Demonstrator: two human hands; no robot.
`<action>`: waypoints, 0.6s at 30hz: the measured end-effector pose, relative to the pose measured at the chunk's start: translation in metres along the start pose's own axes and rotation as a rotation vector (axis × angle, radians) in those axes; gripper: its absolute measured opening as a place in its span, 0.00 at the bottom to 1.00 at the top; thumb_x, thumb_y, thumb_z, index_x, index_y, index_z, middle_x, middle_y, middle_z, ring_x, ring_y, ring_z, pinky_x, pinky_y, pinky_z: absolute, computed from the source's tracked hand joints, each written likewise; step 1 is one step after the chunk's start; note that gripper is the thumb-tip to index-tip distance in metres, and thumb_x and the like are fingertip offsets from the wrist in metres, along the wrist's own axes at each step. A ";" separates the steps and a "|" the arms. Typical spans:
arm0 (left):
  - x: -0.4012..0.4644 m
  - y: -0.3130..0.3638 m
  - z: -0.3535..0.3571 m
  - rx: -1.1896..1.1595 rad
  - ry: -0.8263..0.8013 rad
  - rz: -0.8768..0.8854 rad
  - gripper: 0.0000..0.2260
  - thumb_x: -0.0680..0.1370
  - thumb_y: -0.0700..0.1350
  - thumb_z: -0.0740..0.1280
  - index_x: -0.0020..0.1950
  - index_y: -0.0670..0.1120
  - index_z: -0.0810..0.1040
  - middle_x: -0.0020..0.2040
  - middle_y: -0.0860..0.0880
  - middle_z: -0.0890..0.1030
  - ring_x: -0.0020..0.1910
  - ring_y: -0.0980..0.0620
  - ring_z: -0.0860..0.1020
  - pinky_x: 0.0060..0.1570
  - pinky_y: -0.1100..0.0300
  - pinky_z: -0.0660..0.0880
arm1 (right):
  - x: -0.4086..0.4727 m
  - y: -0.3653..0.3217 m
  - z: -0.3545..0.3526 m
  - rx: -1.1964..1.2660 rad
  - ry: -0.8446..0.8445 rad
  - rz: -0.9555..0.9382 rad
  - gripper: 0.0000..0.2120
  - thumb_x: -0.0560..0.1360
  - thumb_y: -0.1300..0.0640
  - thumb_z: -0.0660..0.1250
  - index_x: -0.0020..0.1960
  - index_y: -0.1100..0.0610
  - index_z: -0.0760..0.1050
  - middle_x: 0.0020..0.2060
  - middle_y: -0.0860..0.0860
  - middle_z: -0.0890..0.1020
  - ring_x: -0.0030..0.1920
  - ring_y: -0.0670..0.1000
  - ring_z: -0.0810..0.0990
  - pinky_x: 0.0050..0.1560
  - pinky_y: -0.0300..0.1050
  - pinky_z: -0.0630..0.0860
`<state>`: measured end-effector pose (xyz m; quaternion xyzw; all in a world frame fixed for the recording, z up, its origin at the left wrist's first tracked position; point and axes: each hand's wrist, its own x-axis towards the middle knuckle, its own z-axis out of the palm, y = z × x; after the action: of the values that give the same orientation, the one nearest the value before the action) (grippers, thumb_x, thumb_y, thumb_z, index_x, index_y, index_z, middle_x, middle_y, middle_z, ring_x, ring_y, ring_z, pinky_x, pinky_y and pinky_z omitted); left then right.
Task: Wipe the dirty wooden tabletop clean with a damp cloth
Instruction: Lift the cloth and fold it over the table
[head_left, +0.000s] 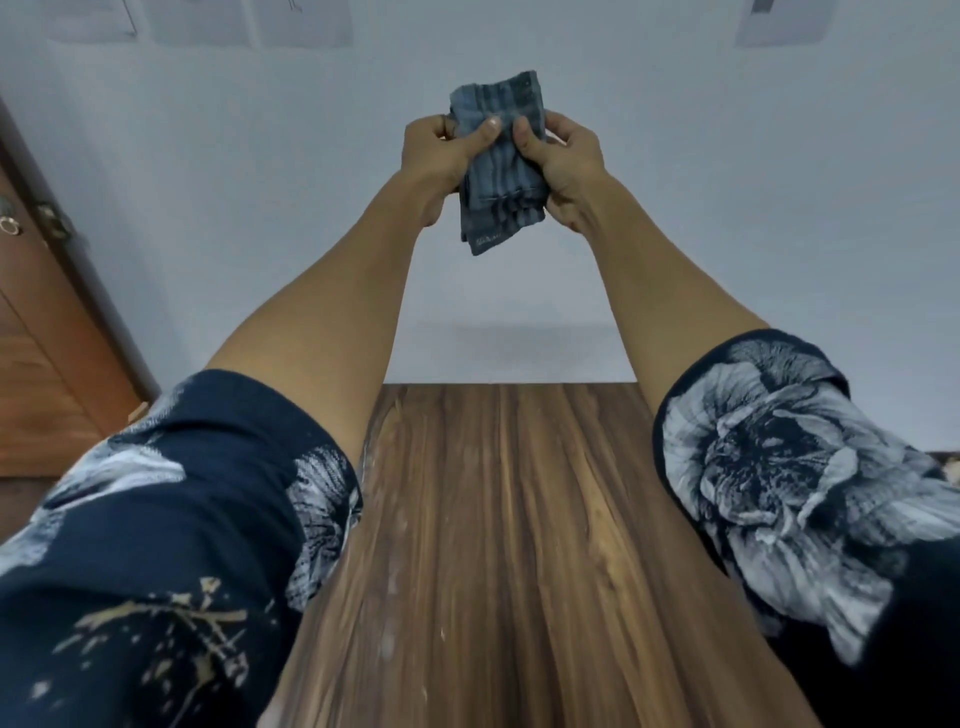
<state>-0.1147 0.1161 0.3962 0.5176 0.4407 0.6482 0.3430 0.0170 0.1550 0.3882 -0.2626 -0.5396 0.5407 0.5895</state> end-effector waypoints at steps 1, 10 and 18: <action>-0.001 -0.007 0.000 -0.006 0.016 -0.006 0.11 0.71 0.43 0.74 0.41 0.42 0.71 0.46 0.43 0.82 0.45 0.47 0.83 0.43 0.52 0.81 | -0.002 0.006 -0.003 0.006 -0.002 0.018 0.20 0.72 0.63 0.70 0.61 0.67 0.71 0.53 0.65 0.79 0.51 0.61 0.81 0.50 0.59 0.79; -0.014 -0.069 0.022 -0.090 -0.008 -0.110 0.16 0.71 0.39 0.74 0.35 0.45 0.66 0.44 0.42 0.80 0.47 0.44 0.82 0.41 0.51 0.81 | -0.032 0.044 -0.043 -0.072 0.094 0.117 0.19 0.72 0.63 0.69 0.61 0.65 0.70 0.49 0.59 0.80 0.49 0.57 0.81 0.47 0.57 0.80; -0.028 -0.115 0.087 -0.115 -0.125 -0.205 0.14 0.71 0.40 0.73 0.36 0.44 0.68 0.43 0.43 0.79 0.47 0.44 0.81 0.44 0.50 0.80 | -0.063 0.055 -0.114 -0.100 0.254 0.146 0.19 0.72 0.64 0.69 0.61 0.65 0.70 0.48 0.57 0.81 0.47 0.55 0.81 0.47 0.56 0.80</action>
<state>-0.0251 0.1530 0.2858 0.4885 0.4312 0.6005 0.4635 0.1129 0.1432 0.2846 -0.3964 -0.4666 0.5169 0.5984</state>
